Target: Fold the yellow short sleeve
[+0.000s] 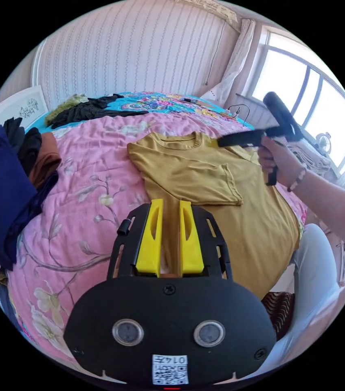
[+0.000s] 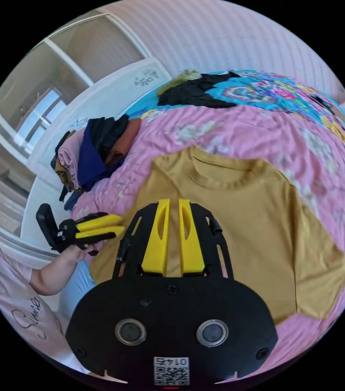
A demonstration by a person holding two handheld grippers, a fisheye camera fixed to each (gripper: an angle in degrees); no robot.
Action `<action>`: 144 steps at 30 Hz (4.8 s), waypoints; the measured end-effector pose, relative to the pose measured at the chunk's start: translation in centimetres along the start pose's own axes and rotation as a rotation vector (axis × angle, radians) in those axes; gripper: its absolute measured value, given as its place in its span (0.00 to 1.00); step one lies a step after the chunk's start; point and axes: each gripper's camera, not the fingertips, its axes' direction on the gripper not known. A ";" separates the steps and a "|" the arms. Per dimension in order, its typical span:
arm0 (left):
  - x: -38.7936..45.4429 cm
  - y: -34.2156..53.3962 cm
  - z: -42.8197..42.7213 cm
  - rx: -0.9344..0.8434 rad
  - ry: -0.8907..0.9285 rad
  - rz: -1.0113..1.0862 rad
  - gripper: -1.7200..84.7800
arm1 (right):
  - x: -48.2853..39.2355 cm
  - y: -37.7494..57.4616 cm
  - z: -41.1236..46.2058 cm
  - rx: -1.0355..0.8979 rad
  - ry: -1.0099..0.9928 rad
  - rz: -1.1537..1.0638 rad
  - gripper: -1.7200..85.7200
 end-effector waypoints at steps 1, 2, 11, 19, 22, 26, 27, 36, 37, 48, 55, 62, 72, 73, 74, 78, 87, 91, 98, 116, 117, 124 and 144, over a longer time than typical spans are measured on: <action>0.2 -0.3 0.3 -0.018 -0.002 0.003 0.08 | -0.4 -1.1 1.0 -0.011 -0.011 -0.039 0.08; 0.5 -0.9 0.7 -0.047 -0.014 0.006 0.06 | -1.3 -3.3 3.2 -0.053 0.012 -0.116 0.08; 2.7 -4.2 0.2 -0.025 -0.048 -0.011 0.01 | 0.2 -8.0 13.8 -0.164 0.131 -0.170 0.02; 3.5 -7.3 0.7 -0.048 0.025 -0.071 0.03 | 7.5 -5.2 13.6 -0.117 -0.088 -0.113 0.08; 4.3 -8.0 -0.7 -0.030 0.045 -0.094 0.09 | 11.1 -0.4 7.8 0.074 -0.192 -0.092 0.09; 6.0 -8.7 -3.3 -0.004 0.071 -0.102 0.10 | 16.4 13.9 1.3 0.251 -0.167 0.004 0.08; 6.8 -9.2 -4.0 -0.002 0.062 -0.079 0.09 | 18.3 18.9 0.3 0.269 -0.096 0.071 0.08; 17.4 -20.5 -3.6 0.034 0.034 0.187 0.10 | 31.0 46.8 -5.6 0.681 0.107 0.773 0.11; 18.4 -21.6 -3.3 0.046 0.054 0.198 0.10 | 31.5 47.2 -5.5 0.677 0.134 0.771 0.12; 39.4 -39.1 5.9 0.018 0.242 0.615 0.12 | 40.6 52.0 -0.1 0.675 -0.023 0.775 0.09; 47.6 -48.3 14.7 -0.173 0.185 0.666 0.11 | 42.5 53.6 1.9 0.653 -0.019 0.754 0.05; 50.3 -53.1 23.1 -0.361 0.098 0.535 0.11 | 45.2 55.2 3.7 0.661 -0.089 0.765 0.04; 45.6 -54.6 19.7 -0.281 0.312 0.478 0.01 | 47.3 55.2 4.8 0.689 -0.105 0.717 0.04; 45.0 -54.6 19.0 -0.272 0.321 0.479 0.01 | 47.3 55.1 4.7 0.696 -0.107 0.701 0.04; 43.6 -54.4 17.5 -0.260 0.325 0.479 0.01 | 47.2 54.6 4.6 0.713 -0.122 0.633 0.04; 37.3 -52.2 11.7 -0.179 0.271 0.461 0.01 | 46.1 51.3 4.3 0.715 -0.299 0.289 0.04; 25.4 -41.7 4.7 -0.159 0.161 0.321 0.01 | 40.5 42.6 9.3 0.339 -0.504 -0.100 0.03; 21.7 -37.7 4.4 -0.192 0.186 0.228 0.01 | 39.2 40.7 11.4 0.191 -0.528 -0.152 0.04; 16.8 -31.9 5.3 -0.333 0.197 0.196 0.03 | 38.1 39.1 11.3 0.085 -0.604 -0.262 0.04; -4.9 -22.1 -4.4 -0.039 -0.002 -0.186 0.08 | 38.0 35.9 5.1 0.315 -0.148 0.087 0.12; -6.6 -21.7 -4.2 -0.030 -0.016 -0.203 0.09 | 38.1 34.1 4.8 0.327 -0.079 0.120 0.12; -13.4 -20.5 -1.2 0.038 0.060 -0.302 0.11 | 38.8 24.2 7.0 0.173 0.001 0.207 0.16; -18.7 -19.8 -9.8 0.229 0.096 -0.236 0.01 | 32.3 16.4 -9.2 0.219 0.026 0.143 0.03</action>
